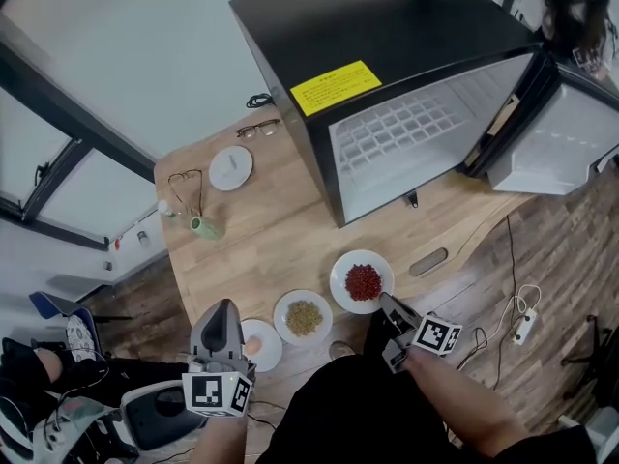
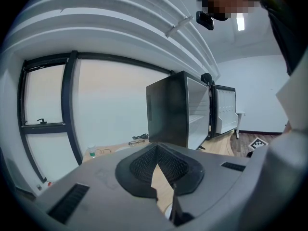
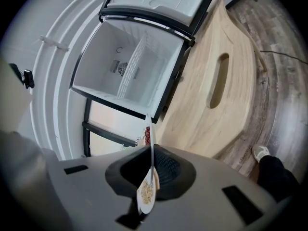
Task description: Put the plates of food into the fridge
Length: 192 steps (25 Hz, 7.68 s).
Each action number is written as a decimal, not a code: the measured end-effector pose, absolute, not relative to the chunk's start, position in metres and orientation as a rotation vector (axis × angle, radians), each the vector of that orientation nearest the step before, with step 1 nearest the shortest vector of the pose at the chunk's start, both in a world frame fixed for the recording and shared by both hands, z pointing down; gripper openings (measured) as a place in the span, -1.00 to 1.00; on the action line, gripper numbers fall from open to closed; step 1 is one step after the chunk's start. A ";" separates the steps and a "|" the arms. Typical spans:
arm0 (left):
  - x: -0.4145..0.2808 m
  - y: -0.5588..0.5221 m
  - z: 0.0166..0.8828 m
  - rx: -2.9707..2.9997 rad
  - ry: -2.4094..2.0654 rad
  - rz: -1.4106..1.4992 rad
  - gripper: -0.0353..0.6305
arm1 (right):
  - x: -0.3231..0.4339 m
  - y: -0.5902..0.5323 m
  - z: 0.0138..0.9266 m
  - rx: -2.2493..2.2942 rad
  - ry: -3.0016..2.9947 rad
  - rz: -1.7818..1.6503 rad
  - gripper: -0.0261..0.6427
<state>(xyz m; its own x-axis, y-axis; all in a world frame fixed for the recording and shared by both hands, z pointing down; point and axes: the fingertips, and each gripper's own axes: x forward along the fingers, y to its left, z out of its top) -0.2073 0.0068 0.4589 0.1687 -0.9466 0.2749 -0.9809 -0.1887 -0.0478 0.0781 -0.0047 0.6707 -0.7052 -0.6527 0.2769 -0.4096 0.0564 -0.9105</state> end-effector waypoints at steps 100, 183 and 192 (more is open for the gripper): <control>-0.221 -0.064 0.389 2.064 -2.273 0.163 -0.88 | 0.095 -0.290 0.452 -1.504 2.800 -0.820 -0.27; -0.318 0.142 0.423 2.098 -2.207 0.213 -0.88 | -0.052 0.050 0.710 -0.903 2.254 -2.090 -0.83; -0.277 0.089 0.407 2.178 -2.171 0.115 -0.88 | 0.019 0.004 0.663 -0.967 2.224 -1.982 -0.83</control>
<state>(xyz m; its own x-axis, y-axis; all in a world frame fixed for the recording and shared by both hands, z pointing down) -0.2766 0.0892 0.4071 0.0026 -0.9952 0.0980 -1.0000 -0.0034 -0.0075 0.0189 0.0044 0.6626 -0.8092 -0.4444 0.3842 -0.4325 0.0081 -0.9016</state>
